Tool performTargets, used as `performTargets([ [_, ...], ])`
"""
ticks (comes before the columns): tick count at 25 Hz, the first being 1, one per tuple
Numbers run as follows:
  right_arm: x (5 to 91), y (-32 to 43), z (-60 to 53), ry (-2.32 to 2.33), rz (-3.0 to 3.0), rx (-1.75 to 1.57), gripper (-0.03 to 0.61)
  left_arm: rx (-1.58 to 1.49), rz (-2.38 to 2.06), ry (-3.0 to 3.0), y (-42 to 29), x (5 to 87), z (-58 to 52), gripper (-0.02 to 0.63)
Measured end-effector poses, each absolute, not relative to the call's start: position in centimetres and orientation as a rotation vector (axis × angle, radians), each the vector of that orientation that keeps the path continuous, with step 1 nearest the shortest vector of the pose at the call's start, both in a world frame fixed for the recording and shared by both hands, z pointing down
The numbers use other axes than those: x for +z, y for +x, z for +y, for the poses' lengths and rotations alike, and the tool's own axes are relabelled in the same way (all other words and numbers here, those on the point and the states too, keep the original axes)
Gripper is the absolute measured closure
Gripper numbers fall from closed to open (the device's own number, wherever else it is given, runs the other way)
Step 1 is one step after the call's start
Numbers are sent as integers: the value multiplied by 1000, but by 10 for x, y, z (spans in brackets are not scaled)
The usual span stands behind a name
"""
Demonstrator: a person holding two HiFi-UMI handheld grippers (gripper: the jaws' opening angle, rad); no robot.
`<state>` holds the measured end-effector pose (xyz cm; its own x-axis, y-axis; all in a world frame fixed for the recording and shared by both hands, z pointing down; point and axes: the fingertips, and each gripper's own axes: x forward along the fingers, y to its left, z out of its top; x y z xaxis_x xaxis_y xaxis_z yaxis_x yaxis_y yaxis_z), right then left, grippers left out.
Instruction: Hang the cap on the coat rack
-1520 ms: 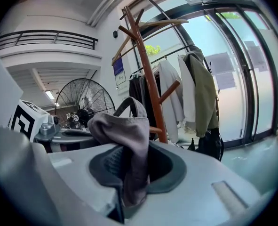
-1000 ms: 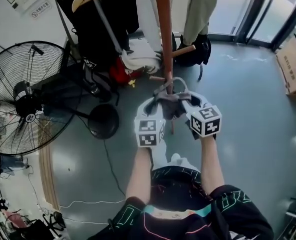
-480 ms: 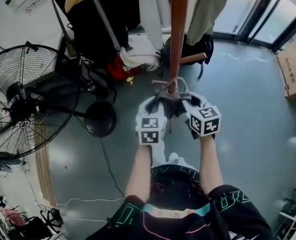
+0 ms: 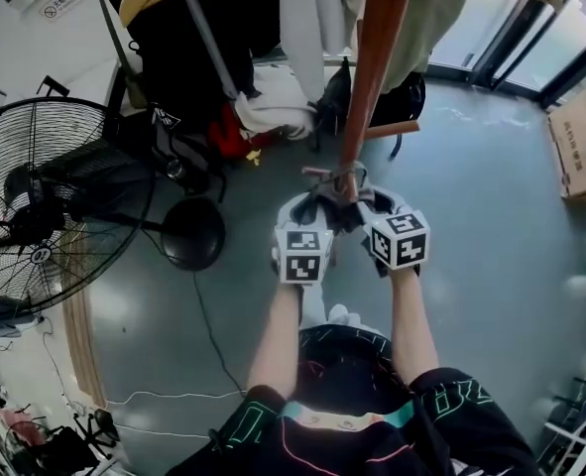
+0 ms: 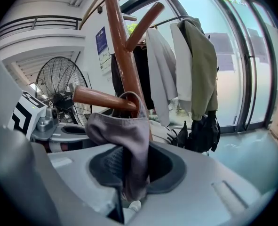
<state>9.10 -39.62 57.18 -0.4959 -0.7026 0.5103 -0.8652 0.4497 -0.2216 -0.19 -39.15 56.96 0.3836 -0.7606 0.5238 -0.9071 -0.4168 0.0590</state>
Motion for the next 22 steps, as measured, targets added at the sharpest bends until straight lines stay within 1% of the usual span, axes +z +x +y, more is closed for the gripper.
performTargets([
  [8,591,93,-402,1323,-2305,688,485,678,-1414,2306,5,589,-394,561],
  [13,591,95,-398,1303,-2302,666,439,730,-1407,2313,2,593,-389,529],
  [15,590,98,-395,1298,-2294,662,418,718,-1422,2325,-1,588,-387,509],
  [17,588,101,-389,1295,-2286,653,410,686,-1453,2335,-4,581,-385,506],
  [20,584,108,-378,1290,-2279,624,408,634,-1489,2347,-6,570,-377,508],
  [22,578,113,-372,1292,-2278,594,408,592,-1518,2356,-8,561,-372,520],
])
